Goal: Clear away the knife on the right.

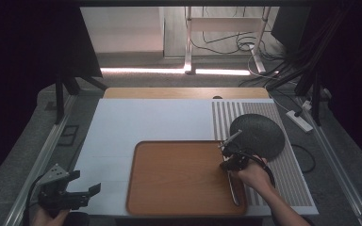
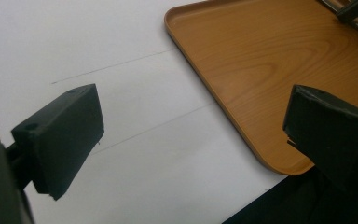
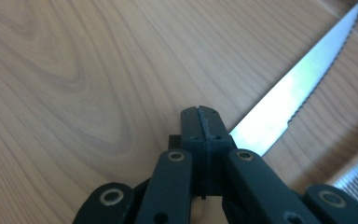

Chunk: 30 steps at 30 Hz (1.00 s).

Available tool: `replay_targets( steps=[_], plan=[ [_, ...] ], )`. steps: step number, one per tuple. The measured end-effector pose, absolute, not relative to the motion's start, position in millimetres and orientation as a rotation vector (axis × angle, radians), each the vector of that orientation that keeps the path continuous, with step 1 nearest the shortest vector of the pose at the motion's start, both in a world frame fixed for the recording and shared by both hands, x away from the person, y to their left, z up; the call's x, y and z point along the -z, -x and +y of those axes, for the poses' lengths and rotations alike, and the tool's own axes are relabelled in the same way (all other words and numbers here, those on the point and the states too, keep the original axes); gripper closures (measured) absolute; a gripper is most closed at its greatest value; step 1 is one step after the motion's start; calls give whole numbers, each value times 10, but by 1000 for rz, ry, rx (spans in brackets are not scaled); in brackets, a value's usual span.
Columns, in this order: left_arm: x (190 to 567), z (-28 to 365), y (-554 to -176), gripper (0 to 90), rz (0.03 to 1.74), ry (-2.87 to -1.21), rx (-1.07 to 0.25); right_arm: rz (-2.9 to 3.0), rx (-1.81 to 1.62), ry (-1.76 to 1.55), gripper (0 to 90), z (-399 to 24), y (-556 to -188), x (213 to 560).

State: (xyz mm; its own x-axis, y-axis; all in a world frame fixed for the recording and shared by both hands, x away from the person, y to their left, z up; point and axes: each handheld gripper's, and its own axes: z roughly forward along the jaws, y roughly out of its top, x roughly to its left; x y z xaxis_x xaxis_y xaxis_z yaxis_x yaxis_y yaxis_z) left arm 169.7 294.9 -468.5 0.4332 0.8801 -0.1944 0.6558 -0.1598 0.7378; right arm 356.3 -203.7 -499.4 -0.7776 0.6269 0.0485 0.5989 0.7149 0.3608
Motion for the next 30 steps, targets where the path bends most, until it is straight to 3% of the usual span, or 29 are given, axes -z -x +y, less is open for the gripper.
replay_targets(
  steps=[11, 17, 22, 23, 28, 30],
  plan=[
    [4685, 2944, -1699, 52, 1301, -1901, -360, 2843, -576, -1072, 897, -2115, -3577, 4990],
    [4686, 2946, -1700, 52, 1301, -1900, -358, 2854, -655, -1079, 837, -2075, -3569, 4937],
    [4685, 2946, -1700, 52, 1300, -1901, -358, 2809, -705, -1091, 729, -2073, -3564, 4881],
    [4685, 2945, -1700, 52, 1300, -1901, -358, 2807, -703, -1085, 660, -2069, -3560, 4875],
    [4685, 2945, -1699, 52, 1299, -1901, -359, 2820, -705, -1075, 554, -2053, -3554, 4883],
    [4686, 2946, -1699, 52, 1300, -1901, -358, 2810, -724, -1072, 463, -2048, -3551, 4873]
  ],
)
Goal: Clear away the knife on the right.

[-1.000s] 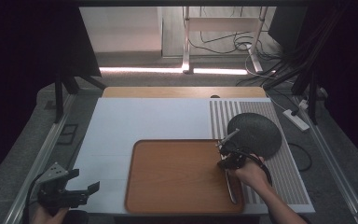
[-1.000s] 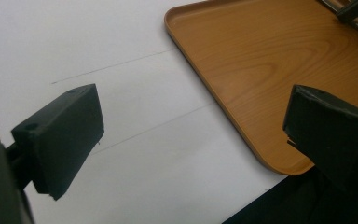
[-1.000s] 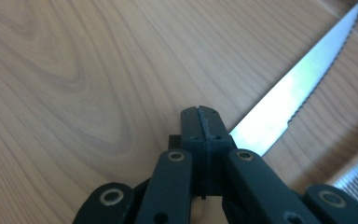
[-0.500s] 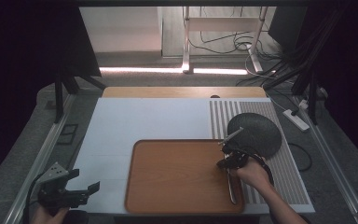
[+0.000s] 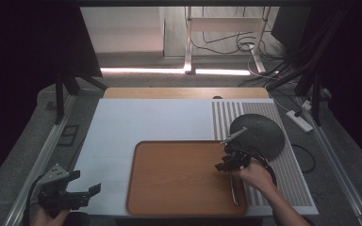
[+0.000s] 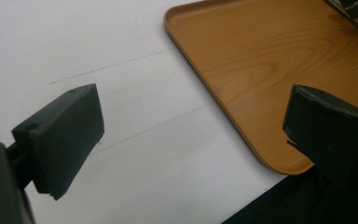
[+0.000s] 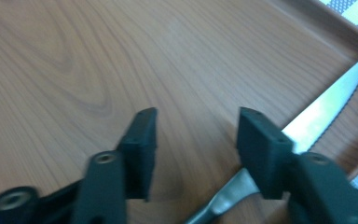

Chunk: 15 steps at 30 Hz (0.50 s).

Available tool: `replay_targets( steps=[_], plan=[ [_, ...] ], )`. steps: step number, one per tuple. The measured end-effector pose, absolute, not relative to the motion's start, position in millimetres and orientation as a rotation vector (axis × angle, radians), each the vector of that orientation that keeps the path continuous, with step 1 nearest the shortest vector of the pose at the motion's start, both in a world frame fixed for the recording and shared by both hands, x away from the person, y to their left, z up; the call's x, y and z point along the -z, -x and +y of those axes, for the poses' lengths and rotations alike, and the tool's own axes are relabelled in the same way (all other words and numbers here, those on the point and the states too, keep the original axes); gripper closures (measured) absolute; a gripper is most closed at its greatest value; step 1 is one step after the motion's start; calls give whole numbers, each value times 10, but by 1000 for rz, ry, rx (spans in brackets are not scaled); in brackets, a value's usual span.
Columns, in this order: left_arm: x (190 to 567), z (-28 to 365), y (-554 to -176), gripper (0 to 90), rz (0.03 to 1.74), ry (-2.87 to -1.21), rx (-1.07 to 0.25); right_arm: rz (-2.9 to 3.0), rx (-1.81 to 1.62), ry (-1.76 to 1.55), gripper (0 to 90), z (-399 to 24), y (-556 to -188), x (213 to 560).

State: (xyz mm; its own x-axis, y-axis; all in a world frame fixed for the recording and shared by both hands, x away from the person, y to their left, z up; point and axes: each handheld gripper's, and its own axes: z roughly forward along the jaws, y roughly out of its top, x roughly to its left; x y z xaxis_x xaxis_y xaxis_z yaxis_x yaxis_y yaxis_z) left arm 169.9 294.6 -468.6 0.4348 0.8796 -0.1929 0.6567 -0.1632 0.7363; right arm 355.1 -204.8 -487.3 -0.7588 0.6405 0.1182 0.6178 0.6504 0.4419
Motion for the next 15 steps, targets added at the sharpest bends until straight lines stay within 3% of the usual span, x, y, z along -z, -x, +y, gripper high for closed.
replay_targets(
  steps=[8, 15],
  plan=[
    [4686, 2946, -1699, 52, 1300, -1900, -357, 2777, -690, -1086, 196, -2051, -3528, 4882],
    [4687, 2948, -1700, 52, 1301, -1898, -356, 2752, -721, -1084, 104, -2081, -3523, 4851]
  ],
)
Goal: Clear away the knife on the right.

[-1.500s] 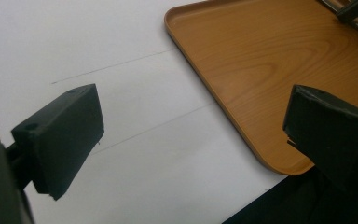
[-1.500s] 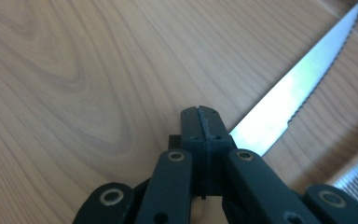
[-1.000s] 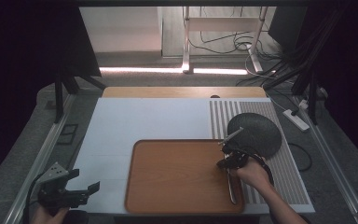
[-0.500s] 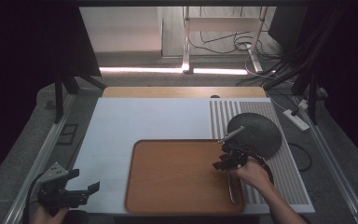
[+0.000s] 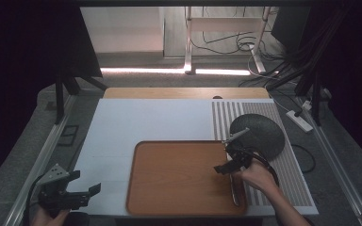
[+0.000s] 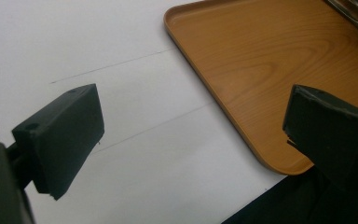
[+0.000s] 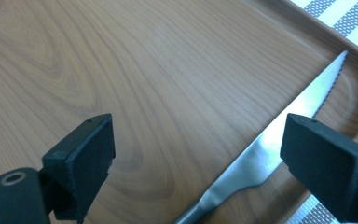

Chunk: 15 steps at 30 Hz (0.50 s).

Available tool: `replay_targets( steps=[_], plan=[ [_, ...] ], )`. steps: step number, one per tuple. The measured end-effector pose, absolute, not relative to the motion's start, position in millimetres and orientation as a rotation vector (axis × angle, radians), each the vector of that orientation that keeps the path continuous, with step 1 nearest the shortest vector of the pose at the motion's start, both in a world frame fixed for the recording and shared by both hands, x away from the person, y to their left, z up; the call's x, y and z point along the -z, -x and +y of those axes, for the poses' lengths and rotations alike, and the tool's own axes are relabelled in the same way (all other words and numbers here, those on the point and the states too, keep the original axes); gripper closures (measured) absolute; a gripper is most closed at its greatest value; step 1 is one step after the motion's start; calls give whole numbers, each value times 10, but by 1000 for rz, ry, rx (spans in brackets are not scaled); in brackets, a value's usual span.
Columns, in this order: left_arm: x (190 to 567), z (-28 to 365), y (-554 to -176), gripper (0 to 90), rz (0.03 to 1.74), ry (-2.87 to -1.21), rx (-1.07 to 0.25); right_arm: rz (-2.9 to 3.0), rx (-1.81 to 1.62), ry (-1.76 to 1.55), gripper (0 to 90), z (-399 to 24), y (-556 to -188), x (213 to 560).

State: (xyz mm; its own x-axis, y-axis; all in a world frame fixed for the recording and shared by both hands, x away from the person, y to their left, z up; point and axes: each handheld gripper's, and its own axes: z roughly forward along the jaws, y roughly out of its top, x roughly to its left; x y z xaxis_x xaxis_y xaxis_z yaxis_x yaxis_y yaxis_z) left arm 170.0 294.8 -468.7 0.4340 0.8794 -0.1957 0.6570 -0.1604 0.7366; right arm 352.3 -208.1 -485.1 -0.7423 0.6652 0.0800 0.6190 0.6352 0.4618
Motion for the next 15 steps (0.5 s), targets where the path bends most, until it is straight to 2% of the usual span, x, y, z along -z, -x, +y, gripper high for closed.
replay_targets(
  steps=[2, 15],
  plan=[
    [4687, 2948, -1700, 52, 1301, -1897, -356, 2750, -720, -1091, 54, -2095, -3508, 4842],
    [4687, 2950, -1700, 52, 1302, -1895, -355, 2753, -752, -1041, 17, -2093, -3426, 4818]
  ],
)
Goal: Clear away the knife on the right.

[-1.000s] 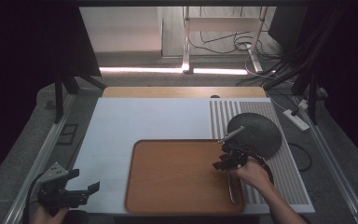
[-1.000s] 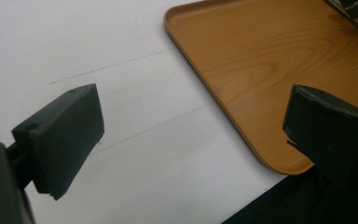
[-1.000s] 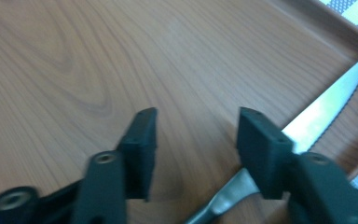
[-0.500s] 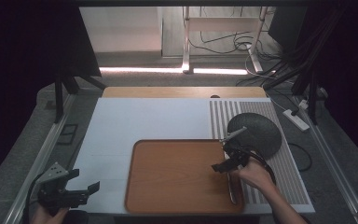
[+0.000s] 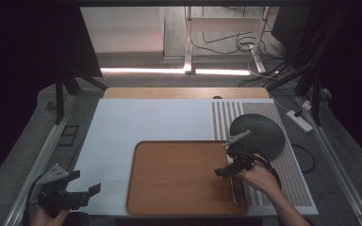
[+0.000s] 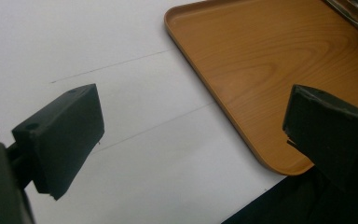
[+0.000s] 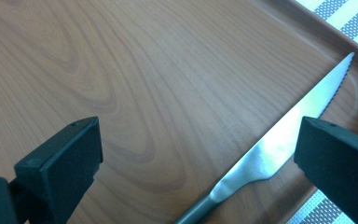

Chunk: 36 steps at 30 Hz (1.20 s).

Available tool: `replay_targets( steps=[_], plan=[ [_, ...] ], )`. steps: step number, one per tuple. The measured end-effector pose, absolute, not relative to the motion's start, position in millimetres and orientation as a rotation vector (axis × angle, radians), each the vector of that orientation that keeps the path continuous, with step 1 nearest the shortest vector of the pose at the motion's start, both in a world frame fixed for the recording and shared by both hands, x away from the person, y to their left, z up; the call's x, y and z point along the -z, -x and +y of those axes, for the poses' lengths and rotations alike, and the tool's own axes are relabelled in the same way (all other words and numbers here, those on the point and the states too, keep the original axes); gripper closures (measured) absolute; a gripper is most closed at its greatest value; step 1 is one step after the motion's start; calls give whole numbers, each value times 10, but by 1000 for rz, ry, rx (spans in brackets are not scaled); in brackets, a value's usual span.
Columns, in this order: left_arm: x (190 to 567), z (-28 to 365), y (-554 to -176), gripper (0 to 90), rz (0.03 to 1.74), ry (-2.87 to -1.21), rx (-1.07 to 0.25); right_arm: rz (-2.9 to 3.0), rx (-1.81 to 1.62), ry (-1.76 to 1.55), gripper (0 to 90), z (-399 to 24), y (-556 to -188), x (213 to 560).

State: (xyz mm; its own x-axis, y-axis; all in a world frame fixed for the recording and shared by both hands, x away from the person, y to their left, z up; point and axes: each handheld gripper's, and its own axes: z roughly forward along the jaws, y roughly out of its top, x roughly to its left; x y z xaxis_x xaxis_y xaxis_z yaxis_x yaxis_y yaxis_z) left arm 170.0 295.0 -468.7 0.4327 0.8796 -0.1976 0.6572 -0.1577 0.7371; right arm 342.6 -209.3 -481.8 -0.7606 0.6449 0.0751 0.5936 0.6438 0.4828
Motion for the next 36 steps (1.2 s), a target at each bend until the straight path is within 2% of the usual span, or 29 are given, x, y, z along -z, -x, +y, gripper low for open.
replay_targets(
  steps=[36],
  plan=[
    [4690, 2982, -1700, 43, 1295, -1871, -331, 2564, -924, -1062, 0, -2439, -3049, 4575]
  ],
)
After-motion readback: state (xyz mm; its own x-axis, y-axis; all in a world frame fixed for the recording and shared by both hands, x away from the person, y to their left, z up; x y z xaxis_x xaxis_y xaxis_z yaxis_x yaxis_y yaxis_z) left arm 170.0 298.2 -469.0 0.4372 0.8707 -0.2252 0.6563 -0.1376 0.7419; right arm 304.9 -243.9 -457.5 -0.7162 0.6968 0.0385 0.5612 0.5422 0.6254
